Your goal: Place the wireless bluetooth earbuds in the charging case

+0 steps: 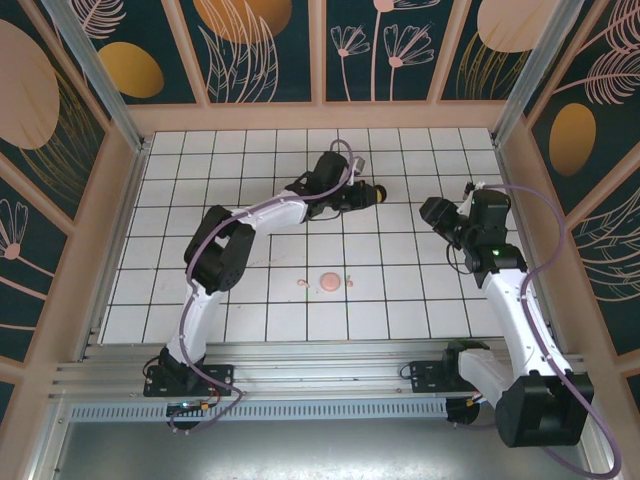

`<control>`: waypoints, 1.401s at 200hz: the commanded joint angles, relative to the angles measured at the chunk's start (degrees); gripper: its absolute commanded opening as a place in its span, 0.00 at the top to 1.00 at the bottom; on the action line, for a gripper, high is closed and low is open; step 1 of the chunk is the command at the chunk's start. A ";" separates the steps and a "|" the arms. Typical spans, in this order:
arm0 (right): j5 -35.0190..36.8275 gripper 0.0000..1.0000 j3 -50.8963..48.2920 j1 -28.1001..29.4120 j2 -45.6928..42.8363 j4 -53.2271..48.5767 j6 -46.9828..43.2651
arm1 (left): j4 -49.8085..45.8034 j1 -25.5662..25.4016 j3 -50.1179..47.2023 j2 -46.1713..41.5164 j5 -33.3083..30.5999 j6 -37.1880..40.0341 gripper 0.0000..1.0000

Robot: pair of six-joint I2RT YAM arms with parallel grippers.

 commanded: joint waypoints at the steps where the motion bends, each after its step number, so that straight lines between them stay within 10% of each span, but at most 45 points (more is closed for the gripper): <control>1: 1.46 0.51 -1.24 -0.30 -1.58 -0.88 2.67 | -3.06 -1.21 3.84 2.67 -0.91 -4.19 0.97; 185: -0.01 0.51 -1.36 -0.34 -2.86 -2.14 2.96 | -7.29 -3.84 11.54 12.97 0.38 -11.26 0.90; 280: 0.25 0.51 0.90 -0.34 -2.95 -4.24 2.04 | -13.60 -3.83 11.45 11.56 -3.20 -8.28 0.64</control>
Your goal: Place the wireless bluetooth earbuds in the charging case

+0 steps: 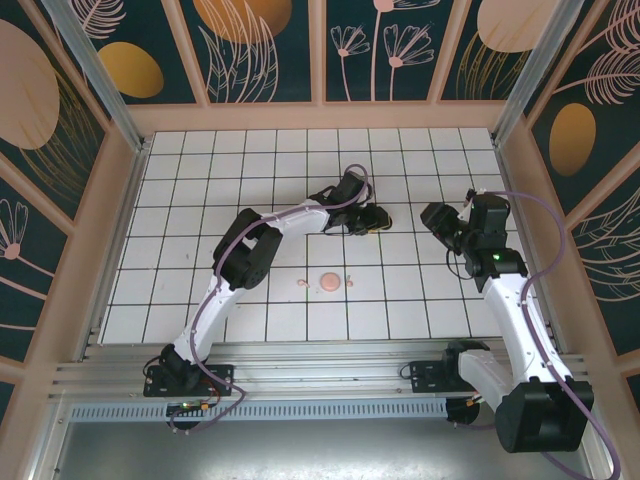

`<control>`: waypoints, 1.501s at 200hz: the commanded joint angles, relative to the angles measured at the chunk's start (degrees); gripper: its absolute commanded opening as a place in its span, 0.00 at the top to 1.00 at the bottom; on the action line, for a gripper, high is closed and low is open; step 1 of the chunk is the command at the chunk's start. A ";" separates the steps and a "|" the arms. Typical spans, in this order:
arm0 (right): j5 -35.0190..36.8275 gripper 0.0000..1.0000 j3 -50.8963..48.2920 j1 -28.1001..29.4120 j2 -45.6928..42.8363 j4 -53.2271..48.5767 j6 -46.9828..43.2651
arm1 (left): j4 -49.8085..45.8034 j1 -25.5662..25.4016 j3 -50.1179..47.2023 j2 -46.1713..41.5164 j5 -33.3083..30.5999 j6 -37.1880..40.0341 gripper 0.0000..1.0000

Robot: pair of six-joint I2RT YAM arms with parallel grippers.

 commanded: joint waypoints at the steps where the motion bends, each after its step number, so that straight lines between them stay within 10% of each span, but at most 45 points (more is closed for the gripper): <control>1: -0.03 0.51 1.84 -0.36 -1.48 -1.54 -0.37 | -3.75 -0.35 1.66 -0.64 -2.06 1.49 0.64; 145: -1.37 0.51 5.88 3.07 2.17 -9.94 -2.71 | -14.73 -0.13 -4.12 -13.96 -13.91 14.76 0.51; 300: 5.14 0.42 22.37 37.47 33.68 -22.40 0.62 | -3.10 18.54 -45.80 -41.30 -11.11 17.69 0.50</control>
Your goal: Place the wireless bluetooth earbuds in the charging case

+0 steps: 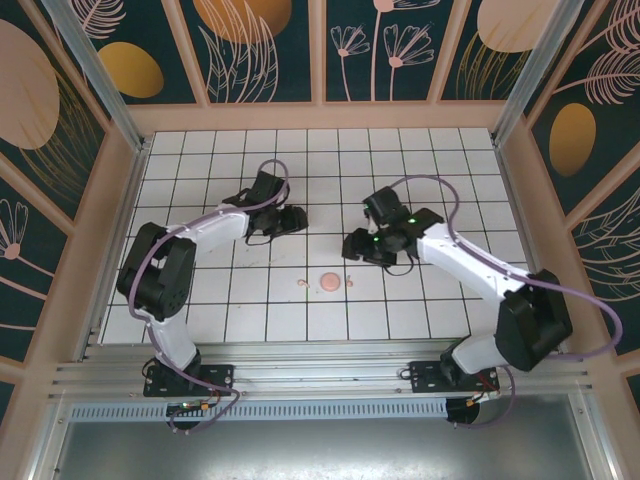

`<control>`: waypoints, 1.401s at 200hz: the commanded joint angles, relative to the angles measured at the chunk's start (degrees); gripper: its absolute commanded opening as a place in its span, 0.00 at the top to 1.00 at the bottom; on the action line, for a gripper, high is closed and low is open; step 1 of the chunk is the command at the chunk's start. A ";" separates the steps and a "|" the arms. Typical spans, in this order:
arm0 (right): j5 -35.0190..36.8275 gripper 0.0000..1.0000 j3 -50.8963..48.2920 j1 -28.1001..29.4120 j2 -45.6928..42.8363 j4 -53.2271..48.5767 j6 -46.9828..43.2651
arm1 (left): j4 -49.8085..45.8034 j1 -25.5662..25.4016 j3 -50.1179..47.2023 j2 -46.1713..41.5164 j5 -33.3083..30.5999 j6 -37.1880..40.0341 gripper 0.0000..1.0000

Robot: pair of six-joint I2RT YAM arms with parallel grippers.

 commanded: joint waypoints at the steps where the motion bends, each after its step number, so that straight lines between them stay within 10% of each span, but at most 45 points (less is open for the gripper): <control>1: 1.59 0.42 4.04 2.65 4.83 -2.88 1.76 | 3.12 2.60 -3.44 -3.42 1.79 1.83 0.50; 112: 3.18 0.34 17.07 8.55 26.27 -10.30 -1.73 | 8.52 9.80 -13.00 -8.95 6.31 1.57 0.50; 280: 2.16 0.41 16.76 10.01 32.04 -8.63 -1.43 | 9.85 10.22 -15.02 -9.34 6.21 1.47 0.51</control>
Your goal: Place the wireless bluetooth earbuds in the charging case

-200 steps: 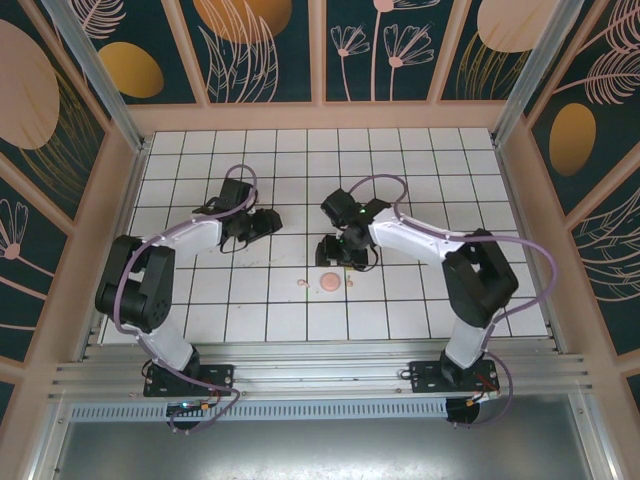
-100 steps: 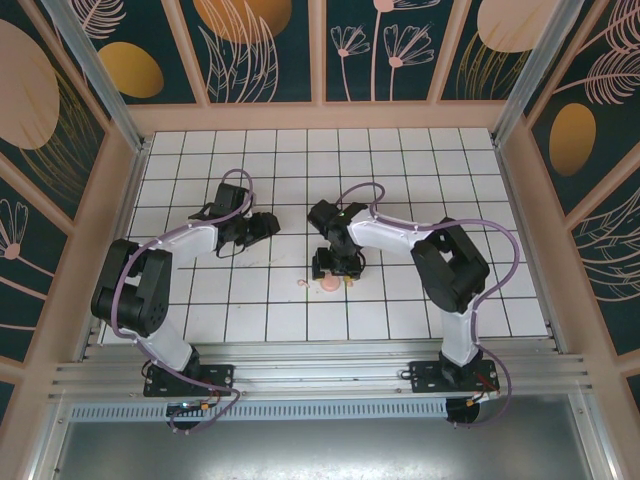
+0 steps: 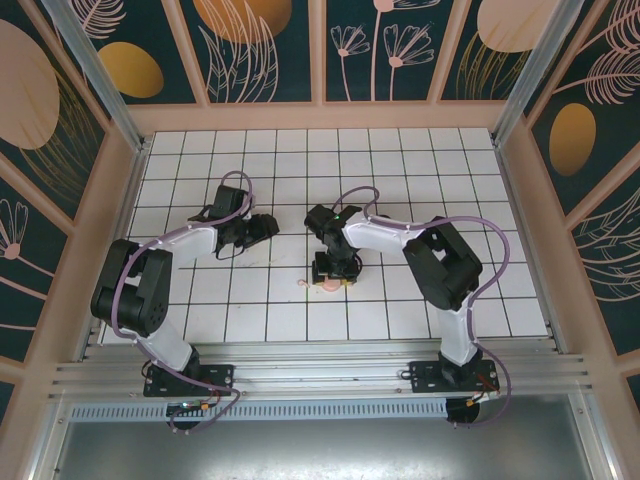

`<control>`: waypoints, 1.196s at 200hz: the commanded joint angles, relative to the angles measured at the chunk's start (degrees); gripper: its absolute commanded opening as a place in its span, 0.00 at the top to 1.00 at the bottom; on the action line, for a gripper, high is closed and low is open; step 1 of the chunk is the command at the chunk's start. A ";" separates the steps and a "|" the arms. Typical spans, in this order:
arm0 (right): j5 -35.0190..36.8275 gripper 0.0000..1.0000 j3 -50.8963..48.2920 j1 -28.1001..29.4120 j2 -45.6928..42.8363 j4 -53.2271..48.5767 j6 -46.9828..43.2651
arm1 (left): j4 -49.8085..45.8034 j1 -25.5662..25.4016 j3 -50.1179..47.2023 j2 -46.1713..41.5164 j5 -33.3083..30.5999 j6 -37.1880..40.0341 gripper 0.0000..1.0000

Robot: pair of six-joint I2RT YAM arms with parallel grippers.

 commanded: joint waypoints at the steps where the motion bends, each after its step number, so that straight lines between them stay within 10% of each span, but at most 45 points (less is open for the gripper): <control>1: 0.15 0.41 0.51 0.61 1.65 -0.15 -0.41 | 1.23 0.37 -0.79 -1.30 0.68 0.65 0.51; 106: 0.71 0.55 -3.36 -1.68 -10.67 10.90 4.82 | 8.05 0.34 -1.03 -4.94 1.87 4.86 0.54; 239: -14.53 0.58 -27.61 -16.64 -37.14 58.80 22.96 | 61.26 -5.17 -16.16 -14.83 8.24 15.38 0.58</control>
